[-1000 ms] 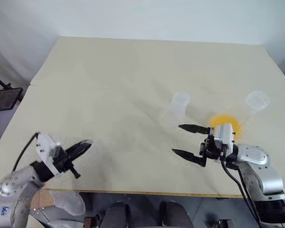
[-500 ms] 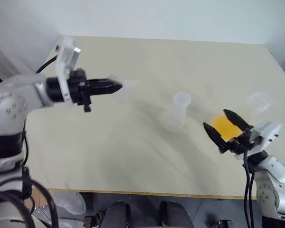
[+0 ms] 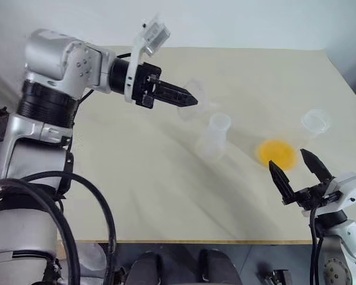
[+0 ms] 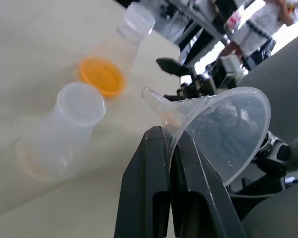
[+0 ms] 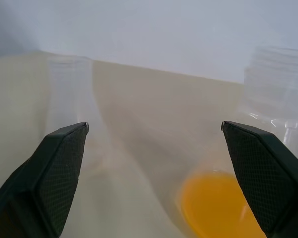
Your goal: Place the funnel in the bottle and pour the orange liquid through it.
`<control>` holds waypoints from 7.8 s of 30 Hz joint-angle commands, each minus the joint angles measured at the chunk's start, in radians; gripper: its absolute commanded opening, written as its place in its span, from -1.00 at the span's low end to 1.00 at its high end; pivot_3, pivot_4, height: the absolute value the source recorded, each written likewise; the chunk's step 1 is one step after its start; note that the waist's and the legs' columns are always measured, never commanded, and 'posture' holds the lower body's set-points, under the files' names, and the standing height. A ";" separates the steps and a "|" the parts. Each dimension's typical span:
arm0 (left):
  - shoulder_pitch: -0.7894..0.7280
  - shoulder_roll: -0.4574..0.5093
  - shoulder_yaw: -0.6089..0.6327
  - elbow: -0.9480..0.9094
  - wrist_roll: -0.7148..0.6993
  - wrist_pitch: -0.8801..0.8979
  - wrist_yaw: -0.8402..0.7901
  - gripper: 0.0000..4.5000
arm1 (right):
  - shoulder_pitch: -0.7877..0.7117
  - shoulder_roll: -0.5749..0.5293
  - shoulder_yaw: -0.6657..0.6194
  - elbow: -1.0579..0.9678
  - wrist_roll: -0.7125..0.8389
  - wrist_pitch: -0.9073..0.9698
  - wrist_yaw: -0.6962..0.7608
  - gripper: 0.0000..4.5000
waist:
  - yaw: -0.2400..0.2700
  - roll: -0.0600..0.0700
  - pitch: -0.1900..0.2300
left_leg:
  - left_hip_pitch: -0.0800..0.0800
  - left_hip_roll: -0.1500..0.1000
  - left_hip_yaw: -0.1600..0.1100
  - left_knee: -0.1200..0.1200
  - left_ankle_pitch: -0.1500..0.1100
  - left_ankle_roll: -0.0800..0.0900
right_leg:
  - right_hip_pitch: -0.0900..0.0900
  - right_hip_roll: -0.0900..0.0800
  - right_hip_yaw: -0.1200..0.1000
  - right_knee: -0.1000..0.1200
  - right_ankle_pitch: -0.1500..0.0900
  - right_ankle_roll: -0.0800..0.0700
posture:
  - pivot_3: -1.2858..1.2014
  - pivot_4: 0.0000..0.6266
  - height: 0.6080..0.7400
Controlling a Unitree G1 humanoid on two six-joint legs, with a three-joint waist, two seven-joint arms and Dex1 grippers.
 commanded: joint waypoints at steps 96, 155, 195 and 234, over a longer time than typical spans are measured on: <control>1.240 -0.174 0.414 -0.710 0.190 -1.023 0.199 0.98 | -0.064 -0.291 -0.239 0.192 0.188 0.233 0.033 1.00 | -0.001 0.004 -0.004 | 0.006 0.001 0.001 0.007 -0.003 0.005 | 0.000 0.000 0.019 0.007 0.000 0.000 | 0.03 -0.52 1.00; 1.164 -0.241 0.400 -0.688 0.164 -1.050 0.330 1.00 | -0.821 -0.381 0.417 0.355 -0.924 -0.219 -0.323 0.13 | -0.007 0.005 -0.003 | 0.001 0.001 0.001 0.006 -0.003 0.006 | -0.002 -0.001 0.017 0.001 0.001 0.001 | 0.03 -0.52 1.00; 1.171 -0.256 0.387 -0.714 0.178 -1.064 0.376 1.00 | -0.919 -0.375 0.498 0.462 -1.306 -0.306 -0.501 0.13 | -0.030 0.004 -0.003 | 0.001 0.002 0.001 0.004 -0.003 0.005 | -0.002 -0.001 0.016 0.001 0.001 0.002 | 0.03 -0.52 1.00; 1.165 -0.270 0.382 -0.708 0.195 -1.091 0.394 1.00 | -0.934 -0.391 0.518 0.493 -1.413 -0.316 -0.572 0.13 | -0.030 0.004 -0.003 | 0.001 0.002 0.001 0.004 -0.003 0.005 | -0.002 -0.001 0.016 0.001 0.001 0.002 | 0.03 -0.52 1.00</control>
